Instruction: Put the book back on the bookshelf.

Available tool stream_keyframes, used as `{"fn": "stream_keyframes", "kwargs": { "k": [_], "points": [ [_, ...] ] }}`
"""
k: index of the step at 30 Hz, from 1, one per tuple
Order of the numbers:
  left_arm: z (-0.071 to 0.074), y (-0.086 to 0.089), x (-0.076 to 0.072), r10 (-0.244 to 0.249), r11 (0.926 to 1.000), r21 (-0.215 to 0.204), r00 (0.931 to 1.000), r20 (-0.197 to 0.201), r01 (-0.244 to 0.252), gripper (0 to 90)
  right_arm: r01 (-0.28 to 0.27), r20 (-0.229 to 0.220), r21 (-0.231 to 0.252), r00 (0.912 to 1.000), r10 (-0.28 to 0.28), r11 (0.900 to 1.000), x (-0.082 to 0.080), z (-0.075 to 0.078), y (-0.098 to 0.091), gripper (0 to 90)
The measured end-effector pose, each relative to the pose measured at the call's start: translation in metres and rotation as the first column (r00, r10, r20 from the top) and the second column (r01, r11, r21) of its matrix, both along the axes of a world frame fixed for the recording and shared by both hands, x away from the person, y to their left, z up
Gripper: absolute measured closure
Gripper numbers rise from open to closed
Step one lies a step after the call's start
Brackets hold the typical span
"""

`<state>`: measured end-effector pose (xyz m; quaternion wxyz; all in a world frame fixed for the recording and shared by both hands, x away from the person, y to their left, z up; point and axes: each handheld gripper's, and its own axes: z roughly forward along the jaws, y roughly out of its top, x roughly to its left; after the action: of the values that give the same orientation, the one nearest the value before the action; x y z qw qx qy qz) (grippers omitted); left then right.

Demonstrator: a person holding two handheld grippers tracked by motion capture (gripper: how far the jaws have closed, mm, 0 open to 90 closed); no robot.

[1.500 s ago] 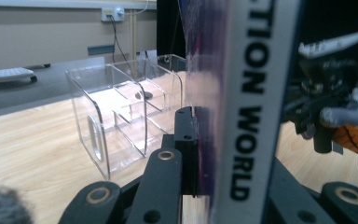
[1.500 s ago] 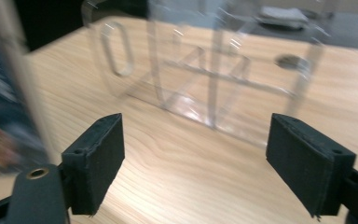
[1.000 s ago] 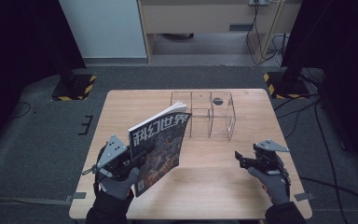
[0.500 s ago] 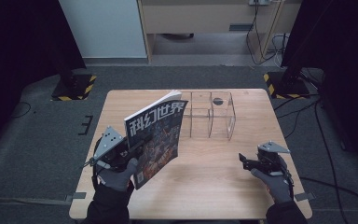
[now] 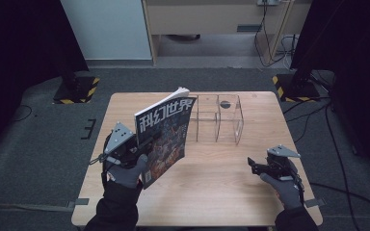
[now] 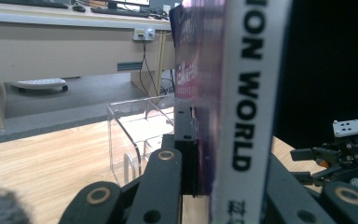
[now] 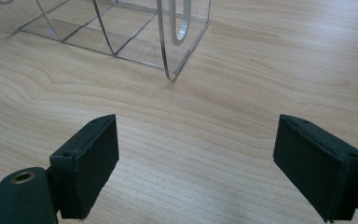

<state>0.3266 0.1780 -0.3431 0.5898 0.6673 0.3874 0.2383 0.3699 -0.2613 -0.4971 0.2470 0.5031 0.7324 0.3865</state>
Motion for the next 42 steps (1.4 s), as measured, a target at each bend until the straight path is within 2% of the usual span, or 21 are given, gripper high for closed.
{"fn": "stream_keyframes", "kwargs": {
  "k": [6, 13, 17, 23, 29, 38, 42],
  "points": [
    [0.003, -0.008, 0.008, 0.003, 1.0, 0.007, 0.9999, 0.015, -0.003, 81.8, -0.002, -0.001, -0.002, 1.0, 0.002, 1.0, 0.0, 0.001, 0.0, 14.3],
    [0.01, -0.015, 0.019, 0.039, 0.999, -0.023, 0.9984, 0.04, -0.038, 81.8, 0.005, 0.002, -0.004, 1.0, -0.005, 1.0, 0.001, 0.001, -0.001, 14.2],
    [0.013, -0.02, 0.026, 0.069, 0.9976, -0.015, 0.9957, 0.062, -0.068, 81.7, 0.007, 0.004, -0.009, 1.0, -0.007, 0.9999, 0.001, 0.0, -0.002, 14.2],
    [0.014, -0.03, 0.039, 0.103, 0.9946, -0.023, 0.9922, 0.071, -0.101, 81.8, 0.004, 0.001, -0.011, 1.0, -0.004, 0.9999, 0.001, -0.001, -0.003, 14.1],
    [0.016, -0.038, 0.049, 0.128, 0.9918, -0.009, 0.9878, 0.089, -0.127, 81.7, 0.003, -0.002, -0.01, 1.0, -0.003, 0.9999, 0.001, -0.002, -0.003, 14.1],
    [0.019, -0.041, 0.064, 0.159, 0.987, -0.042, 0.9826, 0.096, -0.155, 81.7, 0.008, -0.002, -0.011, 1.0, -0.008, 0.9999, 0.001, -0.003, -0.004, 14.0],
    [0.019, -0.041, 0.071, 0.163, 0.985, -0.071, 0.9823, 0.092, -0.157, 81.7, 0.009, 0.001, -0.015, 1.0, -0.009, 0.9998, 0.002, -0.003, -0.004, 14.0]
  ]
}}
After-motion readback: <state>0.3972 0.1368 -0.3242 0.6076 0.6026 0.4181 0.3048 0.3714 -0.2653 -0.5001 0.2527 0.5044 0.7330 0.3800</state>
